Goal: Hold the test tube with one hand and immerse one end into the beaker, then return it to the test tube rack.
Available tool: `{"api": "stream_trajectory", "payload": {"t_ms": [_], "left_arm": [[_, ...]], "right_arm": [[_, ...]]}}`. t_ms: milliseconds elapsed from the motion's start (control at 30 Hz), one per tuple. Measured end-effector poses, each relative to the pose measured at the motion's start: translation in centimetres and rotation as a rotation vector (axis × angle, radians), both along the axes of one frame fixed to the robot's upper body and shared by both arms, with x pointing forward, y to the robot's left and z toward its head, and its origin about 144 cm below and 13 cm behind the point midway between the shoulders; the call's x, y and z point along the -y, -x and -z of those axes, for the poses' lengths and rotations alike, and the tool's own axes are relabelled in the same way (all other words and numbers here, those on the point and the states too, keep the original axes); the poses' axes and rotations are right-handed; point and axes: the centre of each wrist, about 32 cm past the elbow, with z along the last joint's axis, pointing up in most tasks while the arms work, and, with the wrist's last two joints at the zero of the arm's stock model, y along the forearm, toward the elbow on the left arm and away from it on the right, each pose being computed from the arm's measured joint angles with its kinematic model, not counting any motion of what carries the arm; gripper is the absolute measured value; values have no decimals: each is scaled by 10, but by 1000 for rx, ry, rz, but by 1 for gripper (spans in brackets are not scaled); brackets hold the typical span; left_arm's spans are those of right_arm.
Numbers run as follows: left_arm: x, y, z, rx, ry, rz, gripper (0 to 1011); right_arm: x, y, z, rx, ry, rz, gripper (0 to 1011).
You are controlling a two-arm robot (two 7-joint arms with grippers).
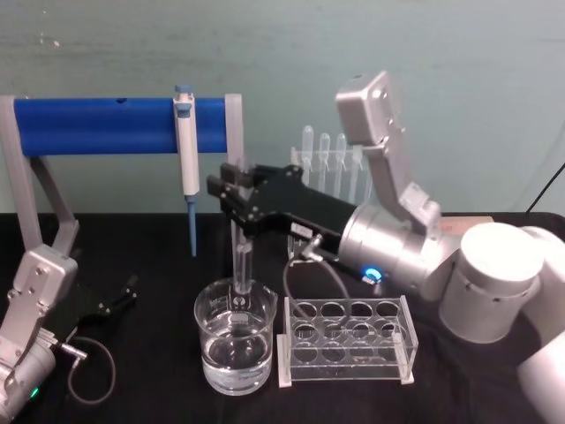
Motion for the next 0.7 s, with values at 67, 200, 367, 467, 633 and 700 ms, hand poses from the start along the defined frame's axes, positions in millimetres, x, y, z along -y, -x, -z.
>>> {"api": "stream_trajectory", "payload": {"t_ms": [67,200,367,467,633,700], "left_arm": [[0,0,0,0,0,0,1000],[0,0,0,0,0,0,1000],[0,0,0,0,0,0,1000],[0,0,0,0,0,0,1000],[0,0,0,0,0,0,1000],[0,0,0,0,0,0,1000]], "right_arm": [[-3,-1,4,1,-3,-2,217],[-8,-2,15,-6,-6,-3,217],[-12,-1,30,-10,0,-10,217],[-11,1,38,-6,6,-7,217],[-10,4,51,-8,8,-3,217],[-10,5,56,-10,12,-5,217]]}}
